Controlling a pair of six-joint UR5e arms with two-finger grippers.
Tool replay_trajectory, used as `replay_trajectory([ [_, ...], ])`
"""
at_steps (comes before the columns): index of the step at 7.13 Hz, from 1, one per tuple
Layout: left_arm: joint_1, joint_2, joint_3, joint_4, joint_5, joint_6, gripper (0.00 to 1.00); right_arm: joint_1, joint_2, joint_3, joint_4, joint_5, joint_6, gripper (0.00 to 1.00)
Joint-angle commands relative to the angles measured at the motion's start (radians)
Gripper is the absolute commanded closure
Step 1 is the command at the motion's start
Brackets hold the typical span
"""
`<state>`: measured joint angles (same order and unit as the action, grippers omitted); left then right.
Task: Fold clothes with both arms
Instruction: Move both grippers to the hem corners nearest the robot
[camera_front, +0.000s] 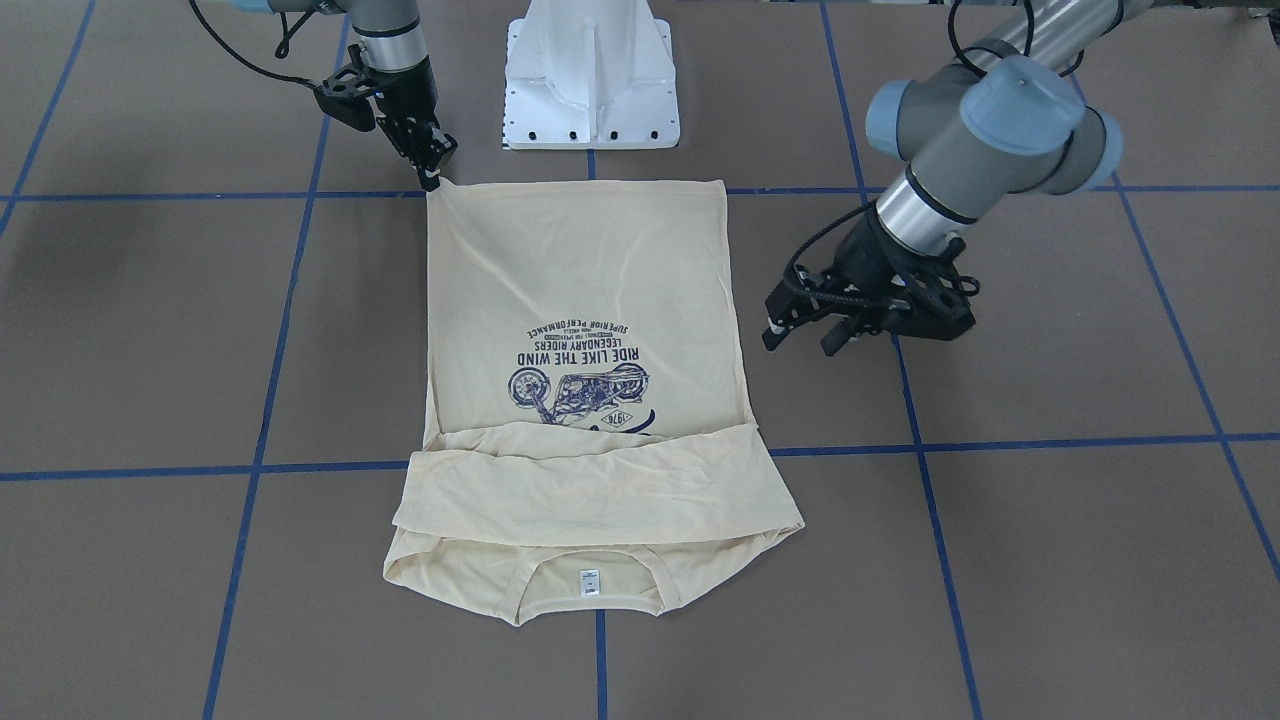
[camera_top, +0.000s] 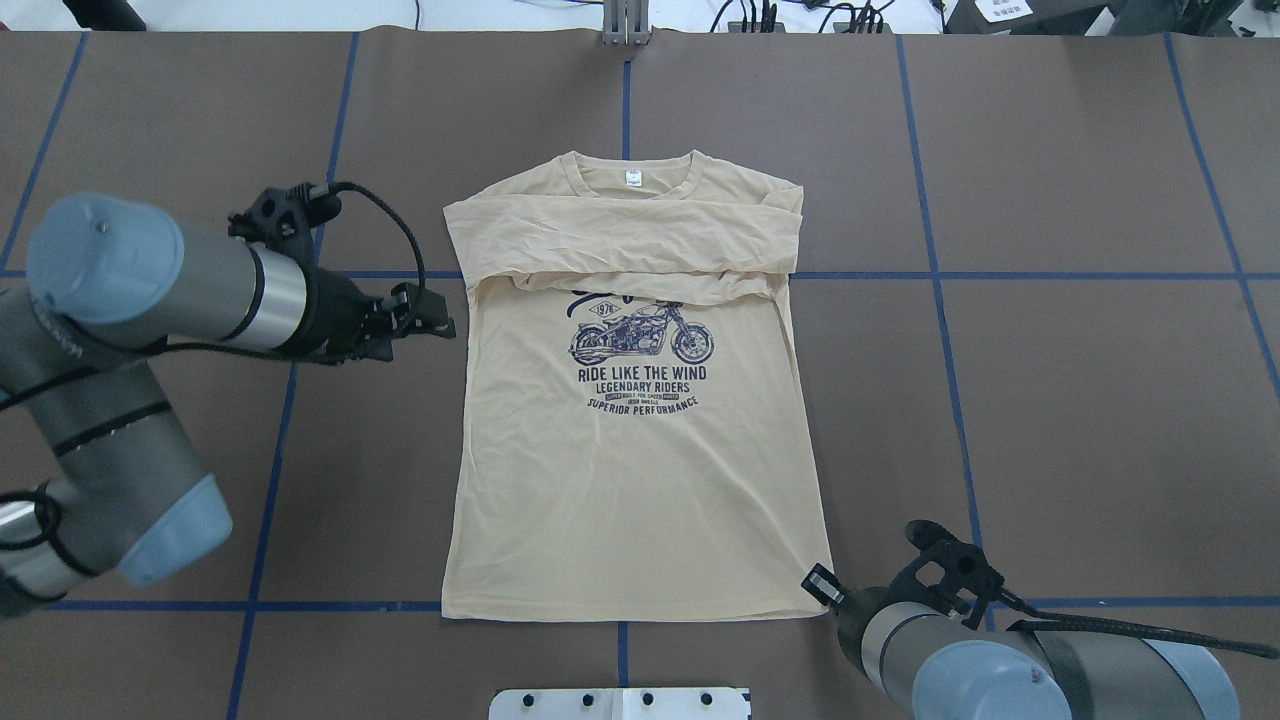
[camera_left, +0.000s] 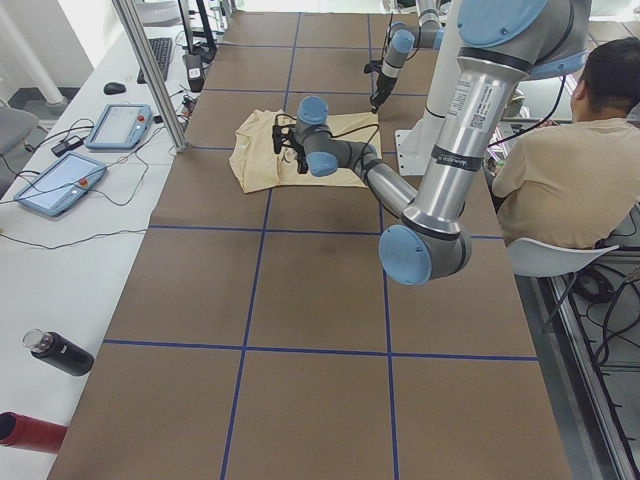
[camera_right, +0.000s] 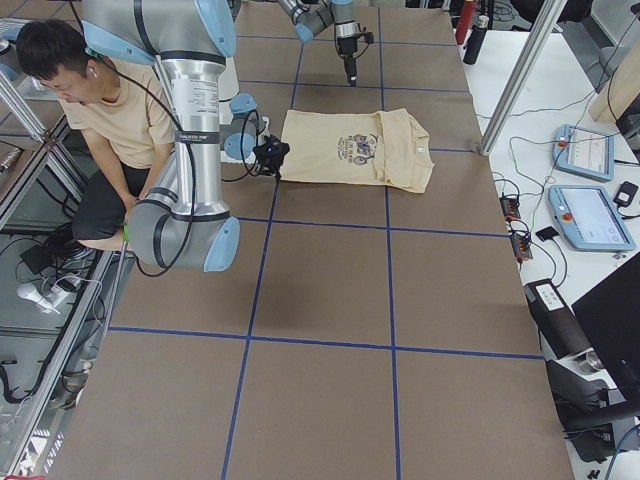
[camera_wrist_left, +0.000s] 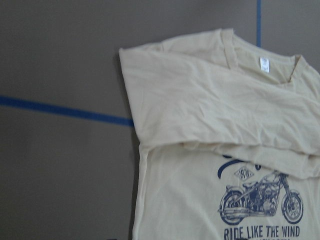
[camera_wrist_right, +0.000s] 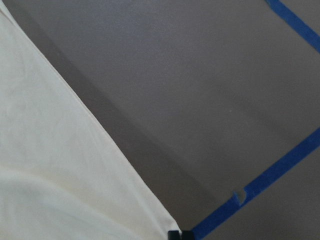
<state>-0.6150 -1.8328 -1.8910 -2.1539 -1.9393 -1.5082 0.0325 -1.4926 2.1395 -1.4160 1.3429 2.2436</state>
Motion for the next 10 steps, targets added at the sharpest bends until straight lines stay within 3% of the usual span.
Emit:
replay_trajectory([
  [1, 0.208, 0.102, -0.114, 0.063, 0.139, -0.163, 0.20, 0.000, -0.005, 0.006, 0.000, -0.001, -0.004, 1.00],
  [3, 0.358, 0.099, -0.108, 0.086, 0.236, -0.303, 0.35, 0.000, -0.003, 0.006, 0.000, -0.001, -0.004, 1.00],
  [7, 0.443, 0.098, -0.094, 0.138, 0.258, -0.354, 0.43, 0.000, -0.005, 0.006, 0.000, -0.002, -0.004, 1.00],
  [10, 0.443, 0.095, -0.085, 0.138, 0.257, -0.356, 0.50, -0.002, -0.005, 0.006, 0.000, -0.002, -0.004, 1.00],
])
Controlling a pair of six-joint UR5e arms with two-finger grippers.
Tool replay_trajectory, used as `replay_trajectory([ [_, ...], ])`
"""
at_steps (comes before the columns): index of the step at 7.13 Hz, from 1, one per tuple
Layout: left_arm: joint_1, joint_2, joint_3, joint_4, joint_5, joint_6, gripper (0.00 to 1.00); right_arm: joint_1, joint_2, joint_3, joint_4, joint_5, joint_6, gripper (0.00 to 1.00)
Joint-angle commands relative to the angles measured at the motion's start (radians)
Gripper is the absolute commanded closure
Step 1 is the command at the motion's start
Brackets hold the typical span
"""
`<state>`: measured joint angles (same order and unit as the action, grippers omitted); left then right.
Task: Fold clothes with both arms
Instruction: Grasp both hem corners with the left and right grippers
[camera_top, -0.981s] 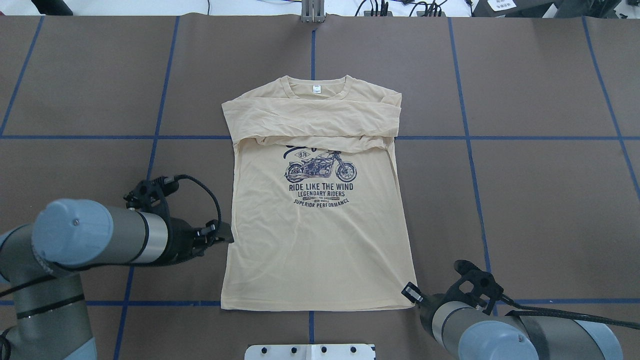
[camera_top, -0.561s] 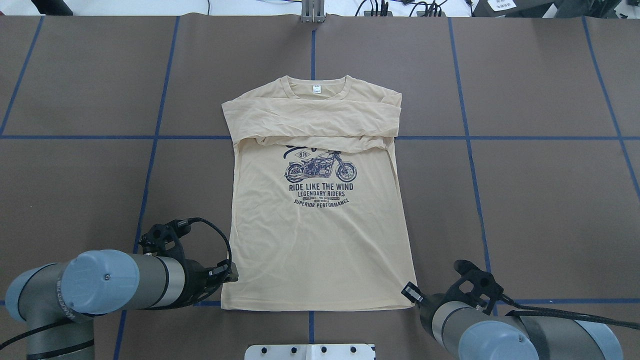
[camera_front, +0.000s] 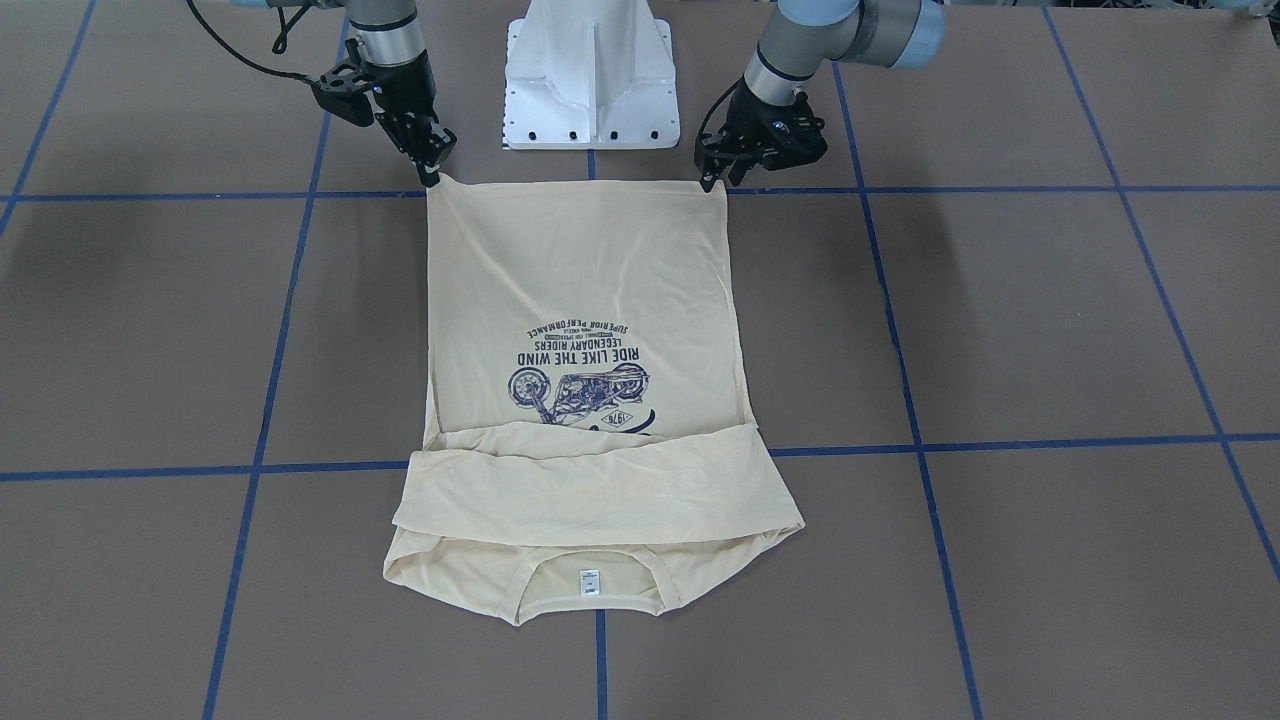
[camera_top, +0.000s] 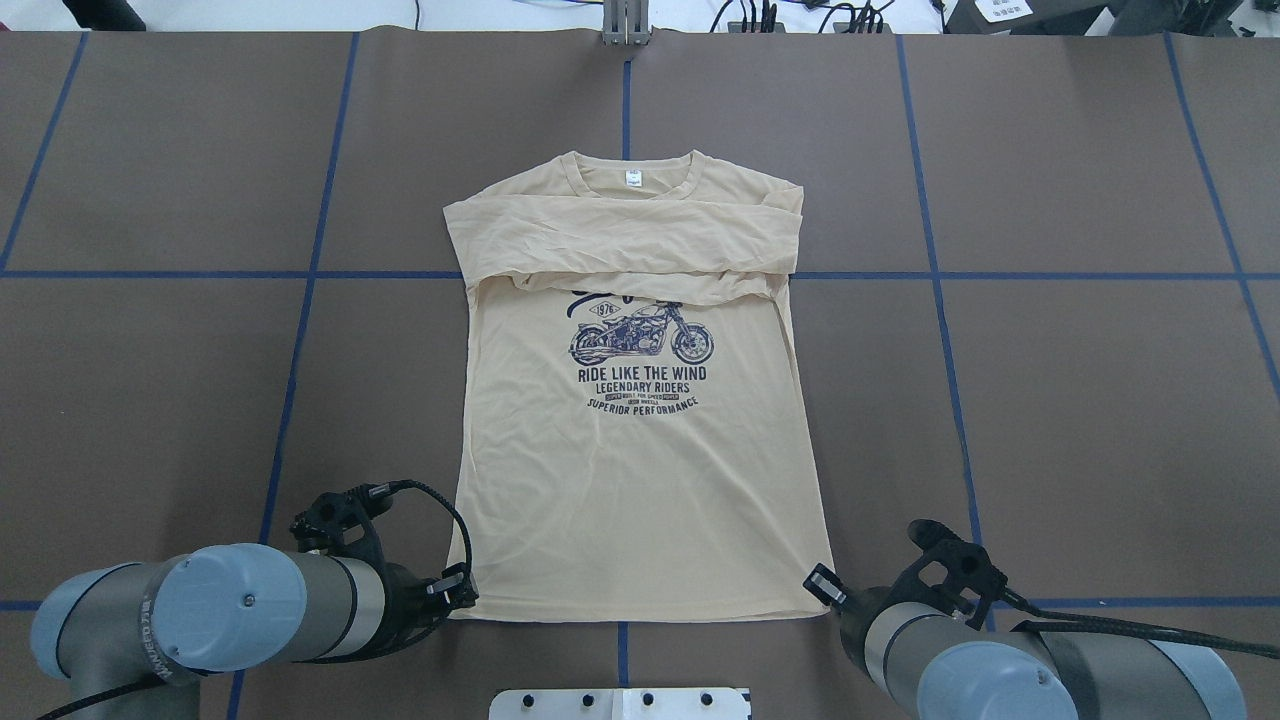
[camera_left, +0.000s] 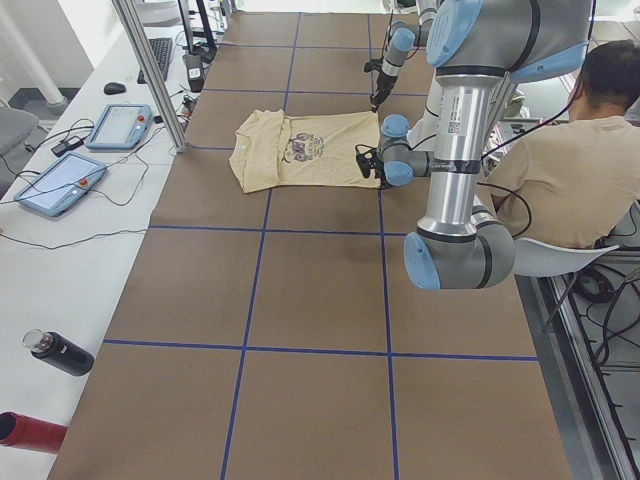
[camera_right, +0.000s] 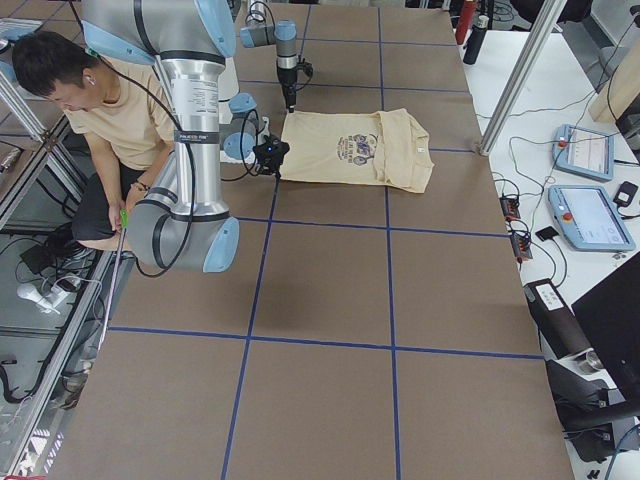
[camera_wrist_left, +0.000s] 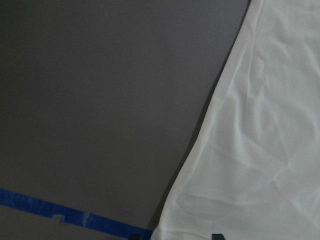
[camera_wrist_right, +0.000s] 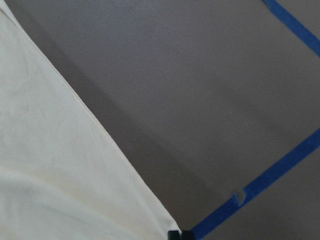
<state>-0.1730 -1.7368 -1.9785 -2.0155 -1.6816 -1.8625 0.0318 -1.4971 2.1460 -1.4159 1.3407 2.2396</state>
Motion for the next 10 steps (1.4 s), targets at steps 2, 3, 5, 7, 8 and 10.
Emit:
replay_trajectory([
  [2, 0.001, 0.000, 0.004, 0.001, -0.001, -0.003, 0.87, -0.001, 0.000, 0.000, 0.000, 0.000, 0.000, 1.00],
  [3, 0.001, 0.000, 0.003, 0.001, -0.003, -0.003, 1.00, -0.001, 0.000, 0.000, 0.000, 0.000, 0.000, 1.00],
  [5, -0.006, 0.002, -0.023, 0.001, -0.012, 0.000, 1.00, -0.001, 0.001, 0.006, 0.000, 0.000, 0.000, 1.00],
  [7, -0.014, 0.031, -0.133, 0.008, -0.045, -0.001, 1.00, 0.000, -0.033, 0.067, 0.000, 0.002, 0.000, 1.00],
  [8, -0.016, 0.039, -0.211, 0.061, -0.065, 0.000, 1.00, 0.000, -0.067, 0.127, -0.002, 0.002, 0.000, 1.00],
  [10, -0.084, 0.025, -0.293, 0.145, -0.128, 0.017, 1.00, 0.054, -0.077, 0.185, -0.002, 0.005, -0.003, 1.00],
])
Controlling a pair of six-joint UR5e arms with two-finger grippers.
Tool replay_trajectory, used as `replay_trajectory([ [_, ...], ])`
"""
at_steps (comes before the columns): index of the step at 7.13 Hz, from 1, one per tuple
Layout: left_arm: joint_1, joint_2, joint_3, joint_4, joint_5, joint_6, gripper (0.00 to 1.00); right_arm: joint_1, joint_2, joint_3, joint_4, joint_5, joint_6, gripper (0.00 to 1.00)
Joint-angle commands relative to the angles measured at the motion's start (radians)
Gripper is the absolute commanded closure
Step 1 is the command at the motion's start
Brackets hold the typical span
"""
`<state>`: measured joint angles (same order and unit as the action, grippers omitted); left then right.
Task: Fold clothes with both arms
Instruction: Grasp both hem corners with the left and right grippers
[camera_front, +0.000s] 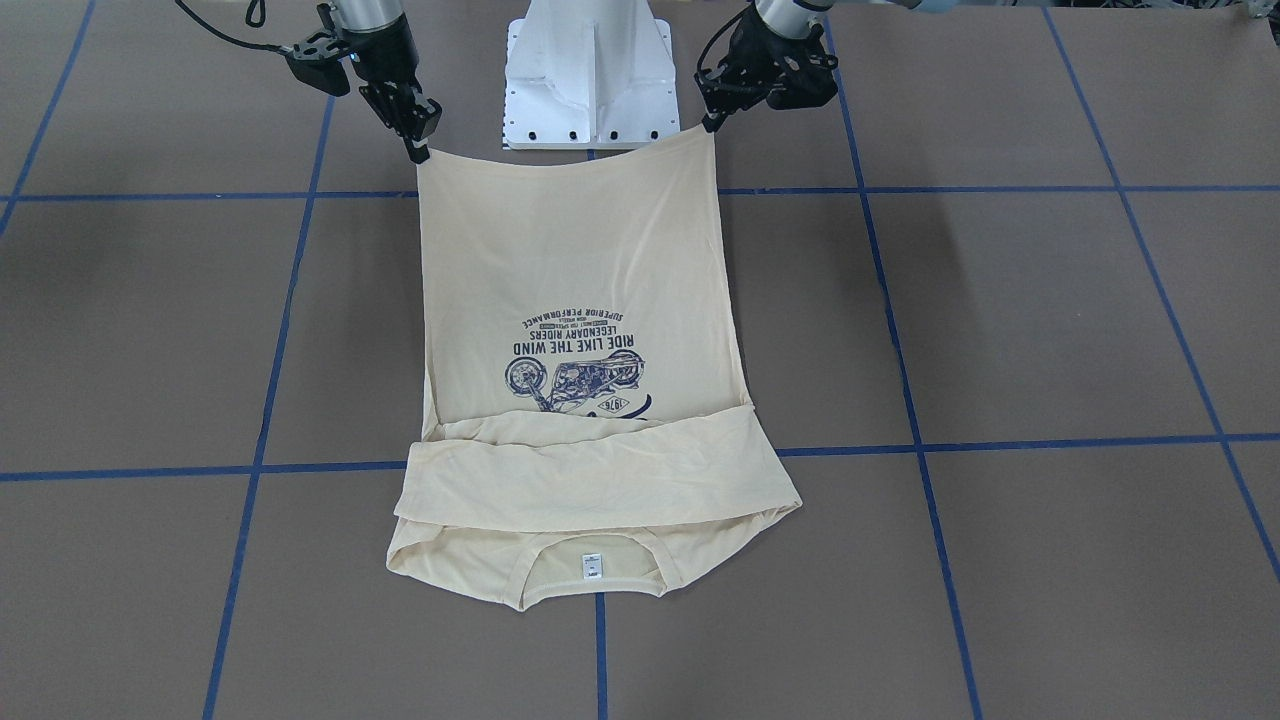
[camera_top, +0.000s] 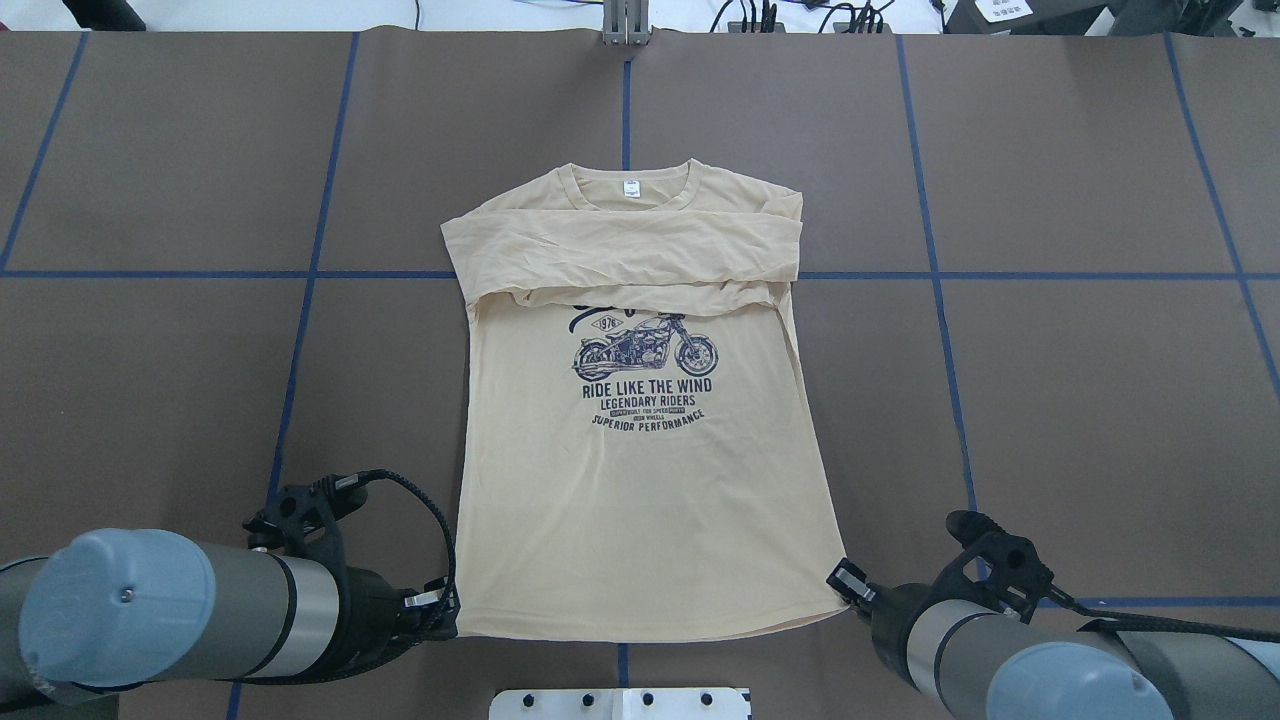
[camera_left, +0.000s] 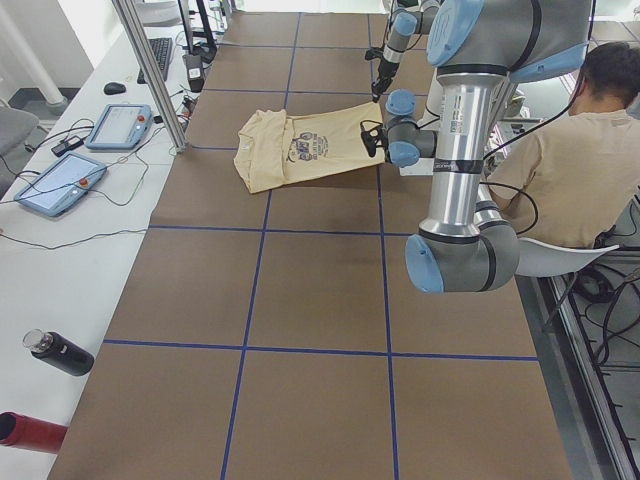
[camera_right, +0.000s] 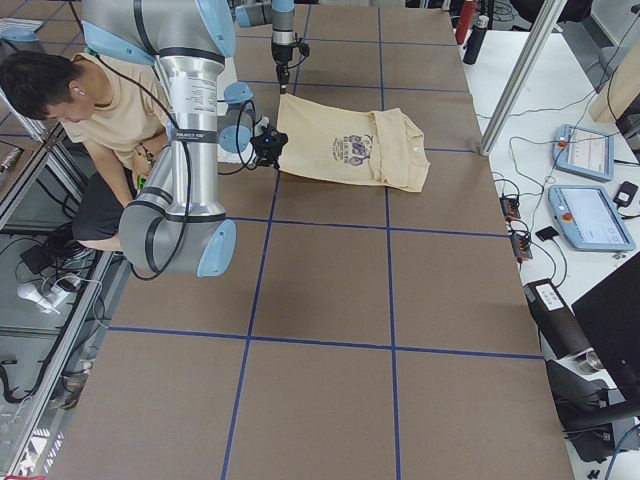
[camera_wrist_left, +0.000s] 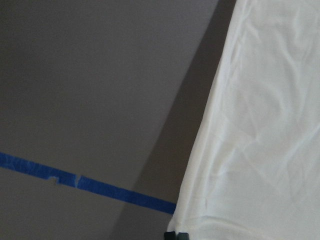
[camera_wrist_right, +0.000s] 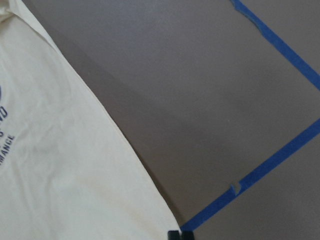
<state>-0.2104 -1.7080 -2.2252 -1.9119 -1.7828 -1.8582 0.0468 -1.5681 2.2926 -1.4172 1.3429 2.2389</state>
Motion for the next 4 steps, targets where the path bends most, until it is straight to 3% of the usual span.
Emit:
replay_trajectory([
  [1, -0.132, -0.027, -0.036, 0.040, -0.050, 0.023, 1.00, 0.114, 0.022, 0.030, 0.000, 0.071, -0.018, 1.00],
  [2, -0.227, -0.083, 0.011, 0.034, -0.069, 0.058, 1.00, 0.224, 0.093, -0.026, -0.023, 0.176, -0.091, 1.00],
  [4, -0.382, -0.201, 0.216, 0.028, -0.096, 0.214, 1.00, 0.448, 0.335, -0.208, -0.130, 0.348, -0.302, 1.00],
])
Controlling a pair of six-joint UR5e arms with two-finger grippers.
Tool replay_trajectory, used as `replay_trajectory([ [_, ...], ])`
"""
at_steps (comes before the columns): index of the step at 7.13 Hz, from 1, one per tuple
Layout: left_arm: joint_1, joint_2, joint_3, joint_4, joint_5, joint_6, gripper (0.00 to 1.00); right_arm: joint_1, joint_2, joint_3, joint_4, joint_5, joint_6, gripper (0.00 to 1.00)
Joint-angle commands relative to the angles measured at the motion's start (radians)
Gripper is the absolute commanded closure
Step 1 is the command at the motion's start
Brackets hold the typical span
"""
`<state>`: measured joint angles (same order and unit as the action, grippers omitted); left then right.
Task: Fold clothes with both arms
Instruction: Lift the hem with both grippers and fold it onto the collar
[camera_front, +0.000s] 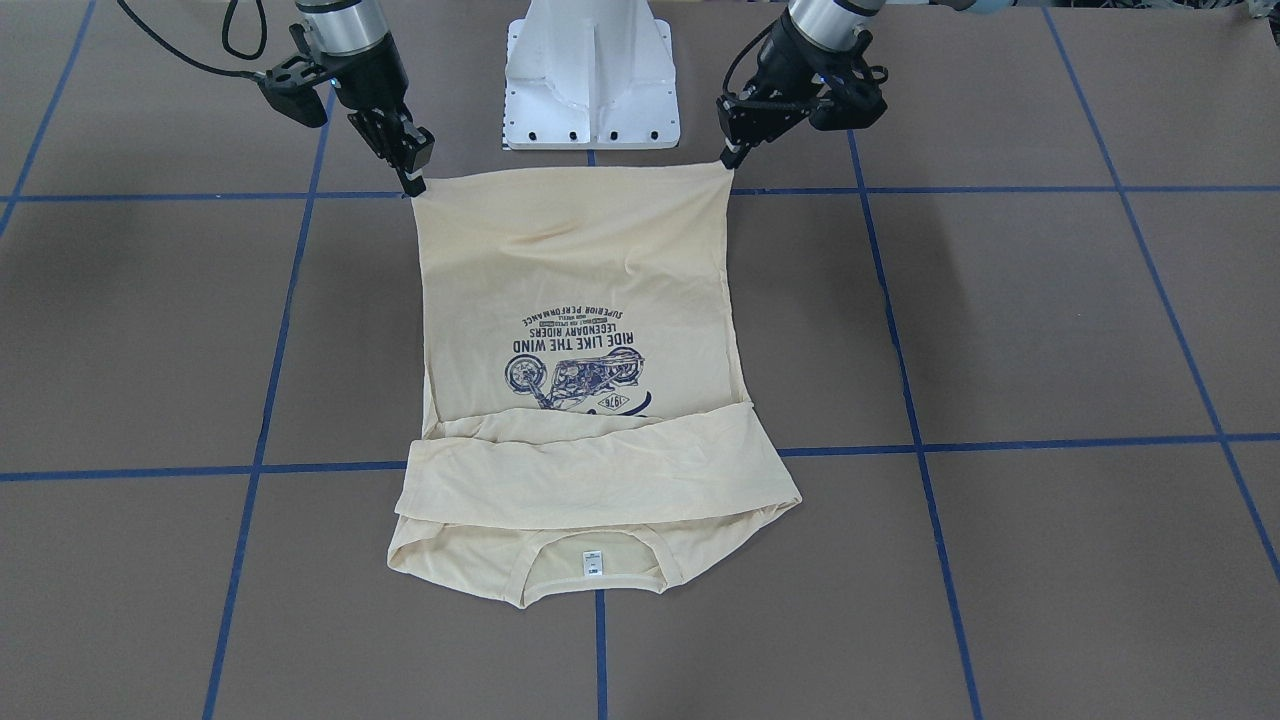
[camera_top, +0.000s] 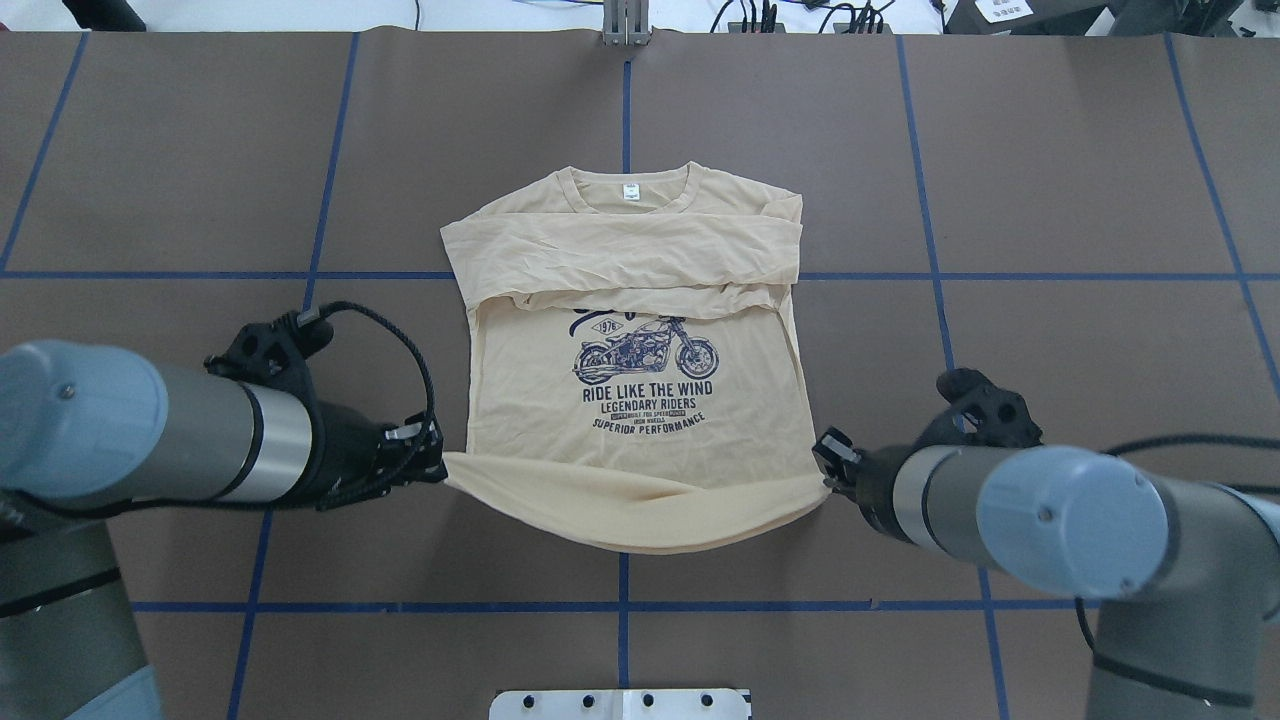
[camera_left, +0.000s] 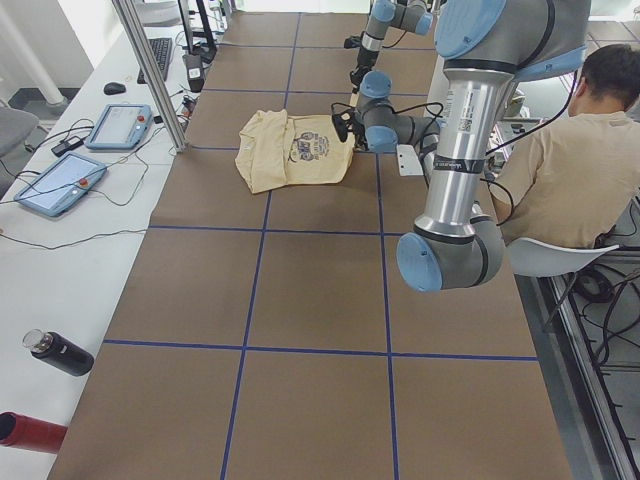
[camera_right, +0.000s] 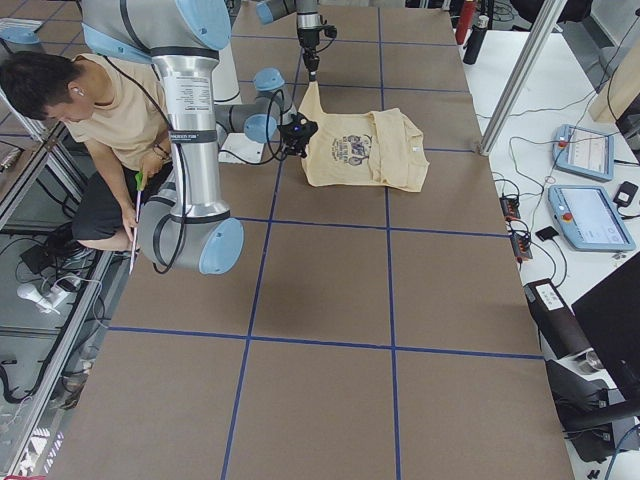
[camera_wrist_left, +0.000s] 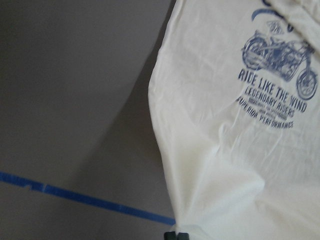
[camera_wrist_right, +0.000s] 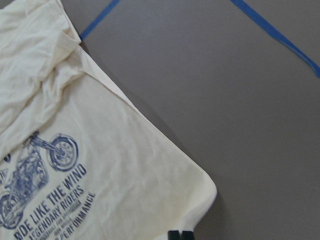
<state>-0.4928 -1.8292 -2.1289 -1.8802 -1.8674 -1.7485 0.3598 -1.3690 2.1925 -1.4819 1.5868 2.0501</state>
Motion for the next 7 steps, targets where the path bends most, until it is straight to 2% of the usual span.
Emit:
replay_trajectory([
  [1, -0.171, -0.158, 0.250, -0.013, -0.016, 0.220, 1.00, 0.240, 0.209, -0.181, -0.093, 0.178, -0.214, 1.00],
  [2, -0.208, -0.191, 0.361, -0.060, -0.015, 0.254, 1.00, 0.310, 0.247, -0.266, -0.090, 0.205, -0.305, 1.00],
  [3, -0.245, -0.199, 0.413, -0.144, -0.015, 0.317, 1.00, 0.364, 0.296, -0.345, -0.089, 0.206, -0.376, 1.00],
  [4, -0.262, -0.205, 0.420, -0.149, -0.015, 0.323, 1.00, 0.396, 0.344, -0.418, -0.087, 0.211, -0.422, 1.00],
  [5, -0.285, -0.219, 0.429, -0.151, -0.016, 0.322, 1.00, 0.413, 0.417, -0.542, -0.077, 0.210, -0.470, 1.00],
  [6, -0.296, -0.272, 0.491, -0.151, -0.016, 0.314, 1.00, 0.444, 0.483, -0.651, -0.063, 0.209, -0.519, 1.00],
  [7, -0.306, -0.336, 0.597, -0.158, -0.015, 0.311, 1.00, 0.453, 0.534, -0.762, -0.022, 0.209, -0.557, 1.00],
])
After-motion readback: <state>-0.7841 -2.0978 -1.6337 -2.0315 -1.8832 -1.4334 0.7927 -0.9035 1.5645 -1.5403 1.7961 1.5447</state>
